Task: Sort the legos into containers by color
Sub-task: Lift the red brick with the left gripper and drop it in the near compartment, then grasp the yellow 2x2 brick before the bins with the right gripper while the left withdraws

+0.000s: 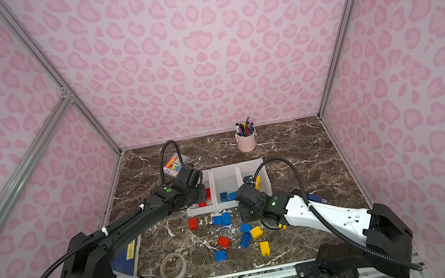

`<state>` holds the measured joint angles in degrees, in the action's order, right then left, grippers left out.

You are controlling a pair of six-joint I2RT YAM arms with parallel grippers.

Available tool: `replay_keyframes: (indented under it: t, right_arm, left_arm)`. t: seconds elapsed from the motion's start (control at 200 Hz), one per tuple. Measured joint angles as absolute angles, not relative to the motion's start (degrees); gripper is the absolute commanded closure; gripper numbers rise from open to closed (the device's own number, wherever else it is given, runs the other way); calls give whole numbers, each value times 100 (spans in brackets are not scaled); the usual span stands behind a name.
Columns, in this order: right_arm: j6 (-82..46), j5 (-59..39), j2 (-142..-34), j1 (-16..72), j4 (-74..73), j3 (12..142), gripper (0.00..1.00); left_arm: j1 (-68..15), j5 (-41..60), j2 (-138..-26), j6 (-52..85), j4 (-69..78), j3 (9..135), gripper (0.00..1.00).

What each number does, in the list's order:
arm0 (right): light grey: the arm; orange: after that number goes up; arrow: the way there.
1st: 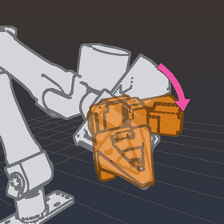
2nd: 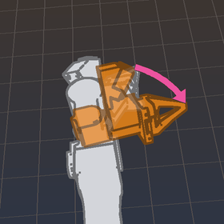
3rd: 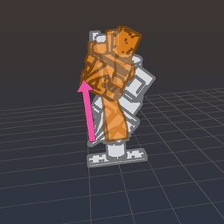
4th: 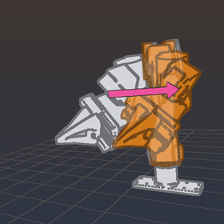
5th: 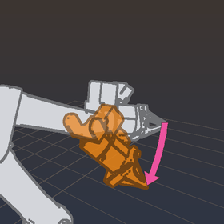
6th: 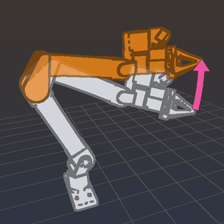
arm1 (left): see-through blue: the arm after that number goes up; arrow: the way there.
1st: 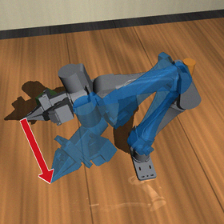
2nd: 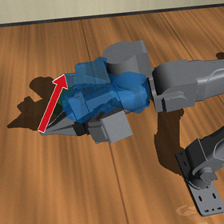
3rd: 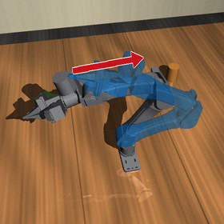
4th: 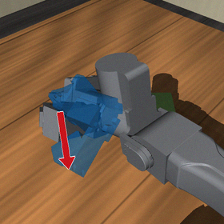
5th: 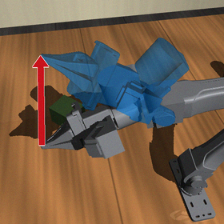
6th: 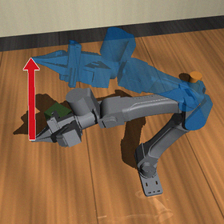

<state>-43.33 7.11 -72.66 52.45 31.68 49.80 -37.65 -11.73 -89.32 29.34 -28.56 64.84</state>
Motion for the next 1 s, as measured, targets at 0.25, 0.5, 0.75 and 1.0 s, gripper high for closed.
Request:
replay_keyframes:
  t: [0.25,0.5,0.75,1.0]
  right_arm:
    - [-4397,784,-7124,5264,3277,4910,41]
    - [-4440,829,-7024,5286,3336,4895,41]
    - [-4460,880,-7011,5328,3380,4884,41]
    - [-4534,895,-7011,5341,3385,4799,41]
  left_arm:
    - [-3479,-1072,-9504,2606,-2849,6873,65]
    - [-3380,-996,-9614,2530,-2851,6997,48]
    - [-3371,-941,-9351,2517,-2825,6908,44]
    - [-3369,-888,-8558,2766,-2757,6195,42]
